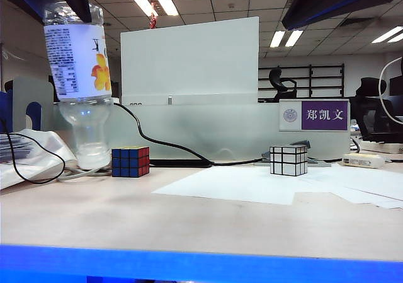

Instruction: Flip the plastic bottle upside down.

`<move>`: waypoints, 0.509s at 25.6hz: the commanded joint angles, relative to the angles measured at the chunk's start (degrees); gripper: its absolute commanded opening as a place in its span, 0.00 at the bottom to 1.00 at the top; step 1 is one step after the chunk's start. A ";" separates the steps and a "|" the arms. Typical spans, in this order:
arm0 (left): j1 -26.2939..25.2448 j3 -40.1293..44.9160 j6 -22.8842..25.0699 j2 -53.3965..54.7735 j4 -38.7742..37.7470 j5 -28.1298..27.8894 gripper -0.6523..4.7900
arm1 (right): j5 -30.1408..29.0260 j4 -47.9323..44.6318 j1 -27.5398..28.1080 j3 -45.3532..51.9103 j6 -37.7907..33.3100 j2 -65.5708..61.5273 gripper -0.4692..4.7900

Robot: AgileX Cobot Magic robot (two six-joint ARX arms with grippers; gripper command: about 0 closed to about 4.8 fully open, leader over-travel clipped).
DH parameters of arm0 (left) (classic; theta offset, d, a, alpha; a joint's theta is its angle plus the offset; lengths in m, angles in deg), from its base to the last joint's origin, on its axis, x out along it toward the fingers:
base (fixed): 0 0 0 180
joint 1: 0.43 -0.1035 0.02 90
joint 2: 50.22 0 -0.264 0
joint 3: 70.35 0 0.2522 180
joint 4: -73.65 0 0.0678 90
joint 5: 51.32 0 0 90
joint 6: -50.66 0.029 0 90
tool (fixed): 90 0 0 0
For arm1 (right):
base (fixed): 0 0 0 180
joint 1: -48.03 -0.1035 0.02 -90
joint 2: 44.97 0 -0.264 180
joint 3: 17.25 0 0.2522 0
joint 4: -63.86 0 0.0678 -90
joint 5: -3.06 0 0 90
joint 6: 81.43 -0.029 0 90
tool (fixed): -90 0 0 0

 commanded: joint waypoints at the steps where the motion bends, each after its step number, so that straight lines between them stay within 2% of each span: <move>1: 1.07 -0.13 -0.46 0.39 -1.03 0.48 0.11 | 0.33 -1.36 -0.83 -0.22 -0.13 0.11 0.07; 13: 9.46 -0.13 -1.62 5.75 -1.57 -1.25 0.11 | 0.26 -2.49 -0.83 -0.22 -0.31 0.13 0.07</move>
